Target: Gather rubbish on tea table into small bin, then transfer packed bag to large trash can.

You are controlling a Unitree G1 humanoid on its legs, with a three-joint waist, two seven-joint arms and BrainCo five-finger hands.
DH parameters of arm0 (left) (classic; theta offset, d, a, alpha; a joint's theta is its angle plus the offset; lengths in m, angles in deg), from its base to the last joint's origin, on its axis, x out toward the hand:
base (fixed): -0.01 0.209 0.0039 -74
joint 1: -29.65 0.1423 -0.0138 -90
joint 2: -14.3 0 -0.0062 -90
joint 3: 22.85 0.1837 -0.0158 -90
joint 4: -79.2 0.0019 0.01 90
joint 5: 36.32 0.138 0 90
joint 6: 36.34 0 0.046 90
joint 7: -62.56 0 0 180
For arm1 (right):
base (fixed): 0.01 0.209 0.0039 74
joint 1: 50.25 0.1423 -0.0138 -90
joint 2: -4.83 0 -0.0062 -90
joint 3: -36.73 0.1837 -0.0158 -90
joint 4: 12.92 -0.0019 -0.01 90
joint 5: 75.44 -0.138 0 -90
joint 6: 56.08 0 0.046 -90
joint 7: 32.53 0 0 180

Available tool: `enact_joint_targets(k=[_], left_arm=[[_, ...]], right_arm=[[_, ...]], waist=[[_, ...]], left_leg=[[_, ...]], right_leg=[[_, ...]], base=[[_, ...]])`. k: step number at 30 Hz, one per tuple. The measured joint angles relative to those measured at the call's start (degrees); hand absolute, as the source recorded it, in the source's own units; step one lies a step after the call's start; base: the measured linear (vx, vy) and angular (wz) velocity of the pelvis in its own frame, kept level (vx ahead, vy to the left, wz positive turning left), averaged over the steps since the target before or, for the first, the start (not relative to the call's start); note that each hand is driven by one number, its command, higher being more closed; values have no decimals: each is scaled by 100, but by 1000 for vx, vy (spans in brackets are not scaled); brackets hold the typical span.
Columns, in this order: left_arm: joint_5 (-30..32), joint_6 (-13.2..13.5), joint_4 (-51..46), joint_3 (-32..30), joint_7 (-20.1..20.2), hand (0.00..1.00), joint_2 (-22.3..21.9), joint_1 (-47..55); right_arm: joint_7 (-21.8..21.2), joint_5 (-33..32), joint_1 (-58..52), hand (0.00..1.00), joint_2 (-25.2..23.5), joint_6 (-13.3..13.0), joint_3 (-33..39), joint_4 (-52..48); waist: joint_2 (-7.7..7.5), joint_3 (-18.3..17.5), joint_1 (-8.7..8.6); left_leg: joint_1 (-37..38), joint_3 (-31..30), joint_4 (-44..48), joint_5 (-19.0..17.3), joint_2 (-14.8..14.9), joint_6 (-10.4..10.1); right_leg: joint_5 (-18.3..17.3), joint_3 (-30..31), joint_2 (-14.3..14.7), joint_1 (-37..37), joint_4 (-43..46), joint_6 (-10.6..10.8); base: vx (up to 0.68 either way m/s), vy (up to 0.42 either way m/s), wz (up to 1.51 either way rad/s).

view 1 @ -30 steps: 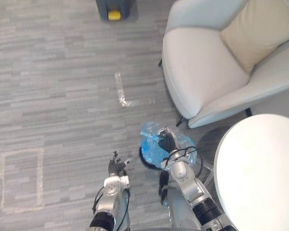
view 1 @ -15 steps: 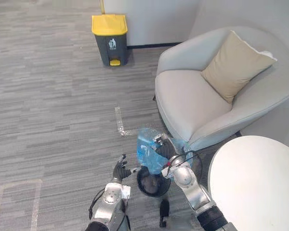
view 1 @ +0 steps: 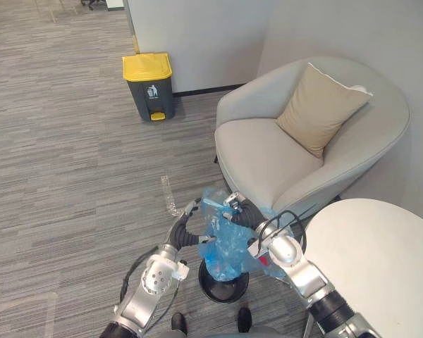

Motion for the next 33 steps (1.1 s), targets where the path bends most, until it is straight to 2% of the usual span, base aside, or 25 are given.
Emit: enact_joint_targets(k=[11,17,23,31,33], left_arm=[[156,26,170,348,303,0,90,-117],[492,0,551,425,267,0,-153,-208],[983,-69,1033,449,126,0,-345,-460],[1091,-81,1185,513,107,0,-451,-554],[1093,-48,1307,620,-2,0,-468,-591]], right_arm=[[-216,-898,140,100,236,-20,-60,-494],[-252,-1402,237,100,216,-19,-245,-802],[-260,-1956,551,100,-26,-10,-470,-849],[-253,-2301,980,100,-356,0,-939,-846],[-254,-2401,1066,100,-453,43,-1083,-832]], waist=[[21,-25,-72],[52,-93,-96],[-36,-173,-95],[-112,-232,-81],[-128,-246,-80]], left_leg=[[54,59,-46,74,12,-52],[61,96,-49,130,17,-80],[106,147,-50,154,23,-85],[126,178,-51,170,48,-108],[126,198,-51,175,49,-105]], right_leg=[[-8,157,22,35,-66,-9],[-9,195,43,26,-85,-20],[32,262,74,41,-89,-46],[45,292,101,41,-85,-62],[52,309,105,30,-80,-63]], base=[[-44,-7,-4],[-15,-5,-2],[-2,-1,-5],[-2,1,-2],[-3,1,-4]])
